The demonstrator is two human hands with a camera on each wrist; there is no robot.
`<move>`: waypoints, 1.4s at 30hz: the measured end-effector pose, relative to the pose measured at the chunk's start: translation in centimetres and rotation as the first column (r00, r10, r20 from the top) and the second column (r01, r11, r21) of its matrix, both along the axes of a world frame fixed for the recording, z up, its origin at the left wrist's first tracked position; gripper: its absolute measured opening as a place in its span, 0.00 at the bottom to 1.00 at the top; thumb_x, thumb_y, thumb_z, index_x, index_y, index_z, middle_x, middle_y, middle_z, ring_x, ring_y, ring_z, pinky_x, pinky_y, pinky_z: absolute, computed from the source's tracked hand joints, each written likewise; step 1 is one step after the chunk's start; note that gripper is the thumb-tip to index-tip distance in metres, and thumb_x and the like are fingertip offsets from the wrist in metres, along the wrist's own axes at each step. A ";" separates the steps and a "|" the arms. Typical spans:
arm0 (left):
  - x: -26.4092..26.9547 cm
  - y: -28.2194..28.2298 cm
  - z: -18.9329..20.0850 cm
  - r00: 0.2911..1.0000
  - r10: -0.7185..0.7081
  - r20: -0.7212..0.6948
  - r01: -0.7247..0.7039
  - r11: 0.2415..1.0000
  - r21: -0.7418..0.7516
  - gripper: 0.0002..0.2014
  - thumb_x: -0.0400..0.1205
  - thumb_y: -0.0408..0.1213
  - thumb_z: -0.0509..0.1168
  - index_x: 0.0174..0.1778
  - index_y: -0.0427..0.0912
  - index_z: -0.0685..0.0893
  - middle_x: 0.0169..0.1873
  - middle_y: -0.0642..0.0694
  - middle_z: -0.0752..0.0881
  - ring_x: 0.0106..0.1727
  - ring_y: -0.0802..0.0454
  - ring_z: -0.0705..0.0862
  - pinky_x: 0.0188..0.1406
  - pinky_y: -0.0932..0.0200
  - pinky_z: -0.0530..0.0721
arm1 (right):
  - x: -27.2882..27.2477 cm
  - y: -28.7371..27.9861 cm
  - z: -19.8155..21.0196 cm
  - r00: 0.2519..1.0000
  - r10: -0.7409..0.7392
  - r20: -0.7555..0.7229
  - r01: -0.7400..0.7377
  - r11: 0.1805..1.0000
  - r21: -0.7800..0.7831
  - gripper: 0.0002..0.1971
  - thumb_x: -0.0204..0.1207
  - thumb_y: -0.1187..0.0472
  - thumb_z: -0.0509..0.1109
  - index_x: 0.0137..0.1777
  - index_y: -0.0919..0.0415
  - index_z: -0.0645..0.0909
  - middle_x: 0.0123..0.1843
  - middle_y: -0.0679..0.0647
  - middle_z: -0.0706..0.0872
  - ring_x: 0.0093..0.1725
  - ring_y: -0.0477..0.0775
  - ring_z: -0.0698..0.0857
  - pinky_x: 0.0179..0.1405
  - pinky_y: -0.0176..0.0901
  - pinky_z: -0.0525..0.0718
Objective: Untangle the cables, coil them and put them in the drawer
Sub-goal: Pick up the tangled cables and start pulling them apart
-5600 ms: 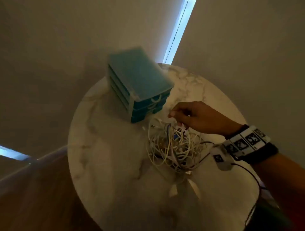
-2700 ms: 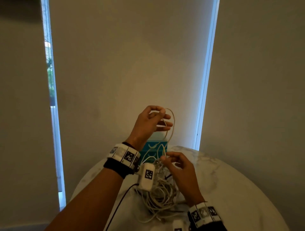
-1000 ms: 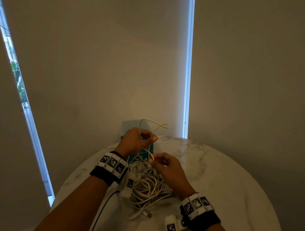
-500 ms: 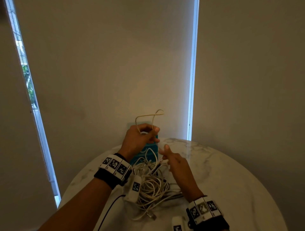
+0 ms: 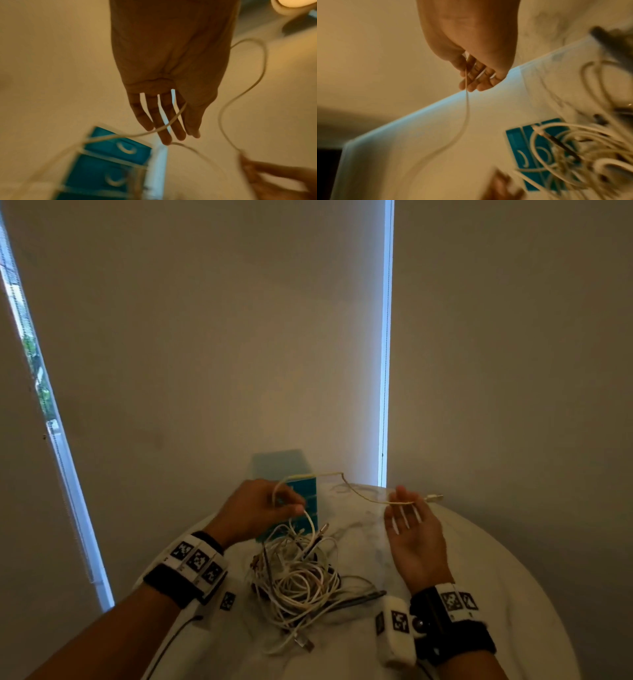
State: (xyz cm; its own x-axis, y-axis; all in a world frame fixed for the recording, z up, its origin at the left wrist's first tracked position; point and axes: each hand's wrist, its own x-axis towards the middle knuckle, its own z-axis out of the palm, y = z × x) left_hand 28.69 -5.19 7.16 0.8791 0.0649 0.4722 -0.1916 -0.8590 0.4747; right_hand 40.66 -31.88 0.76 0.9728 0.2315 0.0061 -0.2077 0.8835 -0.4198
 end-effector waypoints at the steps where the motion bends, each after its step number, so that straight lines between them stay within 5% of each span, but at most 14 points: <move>1: -0.1 1.8 0.3 0.996 0.086 -0.025 -0.085 0.995 0.056 0.08 0.80 0.56 0.79 0.49 0.59 0.97 0.46 0.64 0.95 0.46 0.68 0.91 0.55 0.55 0.91 | 0.4 -0.7 0.2 0.999 -0.037 -0.007 0.037 0.997 0.070 0.07 0.90 0.59 0.68 0.58 0.57 0.87 0.66 0.55 0.93 0.65 0.53 0.91 0.65 0.50 0.88; 4: -0.7 6.1 1.5 0.963 0.240 -0.124 -0.229 0.968 0.101 0.16 0.76 0.65 0.78 0.43 0.57 0.96 0.39 0.59 0.95 0.42 0.64 0.91 0.48 0.53 0.90 | 1.2 -2.3 0.6 0.994 -0.107 0.000 0.103 0.957 0.272 0.07 0.91 0.60 0.67 0.52 0.57 0.85 0.57 0.55 0.95 0.55 0.53 0.94 0.63 0.49 0.91; 6: -1.2 7.5 2.4 0.953 0.223 -0.204 -0.223 0.975 0.021 0.19 0.74 0.64 0.79 0.43 0.51 0.96 0.36 0.52 0.95 0.38 0.58 0.92 0.37 0.58 0.89 | 1.4 -3.2 0.7 0.994 -0.102 0.046 0.082 0.944 0.319 0.08 0.92 0.61 0.66 0.50 0.56 0.84 0.47 0.51 0.89 0.41 0.48 0.90 0.47 0.40 0.91; 8: -1.4 7.8 3.1 0.955 0.168 -0.243 -0.206 0.969 -0.138 0.20 0.73 0.60 0.81 0.45 0.46 0.97 0.37 0.46 0.96 0.39 0.52 0.94 0.36 0.60 0.91 | 0.9 -3.5 1.2 0.987 -0.092 0.135 0.060 0.972 0.225 0.09 0.91 0.57 0.65 0.49 0.54 0.82 0.37 0.47 0.76 0.31 0.45 0.75 0.30 0.36 0.77; 12: -1.2 5.9 4.5 0.987 0.090 -0.131 -0.134 0.915 -0.381 0.18 0.75 0.50 0.83 0.48 0.37 0.96 0.40 0.37 0.96 0.42 0.43 0.95 0.44 0.53 0.95 | -1.9 -0.6 3.0 0.932 -0.005 0.361 0.056 0.989 -0.133 0.16 0.88 0.52 0.71 0.38 0.52 0.83 0.30 0.46 0.67 0.27 0.46 0.60 0.32 0.42 0.58; 14: -1.0 3.6 5.7 0.997 0.040 -0.065 -0.064 0.907 -0.416 0.17 0.78 0.47 0.83 0.50 0.35 0.95 0.41 0.38 0.96 0.42 0.44 0.95 0.46 0.51 0.96 | -3.8 1.9 3.5 0.852 0.124 0.508 0.133 0.888 -0.440 0.16 0.85 0.51 0.73 0.36 0.55 0.86 0.27 0.48 0.68 0.26 0.47 0.63 0.32 0.42 0.62; 16: -0.9 0.8 6.7 0.999 -0.017 -0.036 0.000 0.905 -0.426 0.18 0.79 0.47 0.82 0.52 0.34 0.94 0.41 0.39 0.96 0.43 0.44 0.96 0.45 0.54 0.95 | -5.8 4.6 3.0 0.755 0.330 0.567 0.247 0.657 -0.712 0.14 0.82 0.44 0.77 0.45 0.55 0.92 0.26 0.48 0.78 0.26 0.48 0.75 0.31 0.41 0.75; 18: -0.7 -1.7 7.5 0.997 -0.072 -0.039 0.048 0.903 -0.428 0.19 0.79 0.47 0.82 0.53 0.33 0.93 0.42 0.40 0.96 0.43 0.43 0.96 0.45 0.56 0.94 | -7.1 6.8 1.9 0.716 0.431 0.549 0.304 0.515 -0.802 0.14 0.80 0.41 0.79 0.57 0.48 0.93 0.30 0.48 0.89 0.33 0.49 0.89 0.37 0.41 0.87; 21: -0.5 -4.9 8.0 0.979 -0.175 -0.106 0.113 0.894 -0.434 0.19 0.80 0.47 0.82 0.55 0.33 0.93 0.45 0.40 0.96 0.44 0.47 0.96 0.45 0.57 0.94 | -8.2 8.8 0.4 0.711 0.436 0.551 0.269 0.555 -0.787 0.13 0.83 0.47 0.79 0.65 0.47 0.89 0.37 0.47 0.93 0.37 0.43 0.92 0.40 0.33 0.86; 24: -0.4 -6.5 7.8 0.950 -0.244 -0.197 0.149 0.904 -0.401 0.18 0.81 0.48 0.81 0.58 0.37 0.93 0.50 0.43 0.96 0.49 0.49 0.96 0.51 0.55 0.95 | -8.2 9.0 -0.1 0.762 0.366 0.534 0.248 0.596 -0.763 0.10 0.88 0.48 0.72 0.60 0.49 0.92 0.49 0.50 0.96 0.37 0.38 0.91 0.38 0.30 0.84; 30: -0.8 -2.2 5.4 0.999 0.030 -0.028 -0.034 0.989 -0.147 0.25 0.80 0.70 0.70 0.60 0.55 0.91 0.54 0.59 0.92 0.51 0.60 0.91 0.46 0.61 0.91 | -6.2 6.2 0.3 0.823 0.203 0.530 0.186 0.786 -0.590 0.15 0.95 0.54 0.61 0.69 0.56 0.88 0.58 0.56 0.95 0.30 0.51 0.83 0.23 0.33 0.79; 34: -1.2 1.8 0.2 0.960 -0.013 -0.278 0.040 0.995 0.091 0.21 0.82 0.66 0.70 0.68 0.63 0.90 0.57 0.63 0.91 0.50 0.65 0.89 0.52 0.62 0.88 | -5.6 5.4 0.7 0.873 0.211 0.439 0.029 0.878 -0.478 0.16 0.95 0.57 0.59 0.73 0.59 0.86 0.60 0.57 0.93 0.30 0.47 0.80 0.17 0.30 0.69; 38: -0.7 2.9 -1.6 0.992 0.047 -0.114 -0.051 0.998 -0.029 0.09 0.82 0.55 0.78 0.50 0.56 0.97 0.43 0.56 0.95 0.36 0.66 0.89 0.39 0.64 0.86 | -6.0 5.9 0.6 0.826 0.260 0.501 0.038 0.860 -0.509 0.16 0.95 0.55 0.59 0.78 0.54 0.80 0.68 0.54 0.93 0.34 0.48 0.85 0.16 0.31 0.68; 42: -0.4 3.2 0.5 0.990 0.107 0.091 -0.088 0.977 -0.193 0.09 0.82 0.51 0.79 0.49 0.49 0.98 0.40 0.50 0.95 0.34 0.55 0.93 0.31 0.59 0.91 | -7.6 7.1 -0.1 0.722 0.512 0.465 -0.016 0.684 -0.729 0.19 0.96 0.53 0.58 0.84 0.49 0.67 0.70 0.47 0.92 0.36 0.57 0.89 0.18 0.31 0.75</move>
State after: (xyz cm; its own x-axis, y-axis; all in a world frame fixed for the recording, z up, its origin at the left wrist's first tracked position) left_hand 28.33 -1.99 7.71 0.8131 0.2438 0.5286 -0.1662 -0.7730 0.6123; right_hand 33.09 -24.75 0.63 0.6943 0.6601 0.2866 0.1261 0.2805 -0.9515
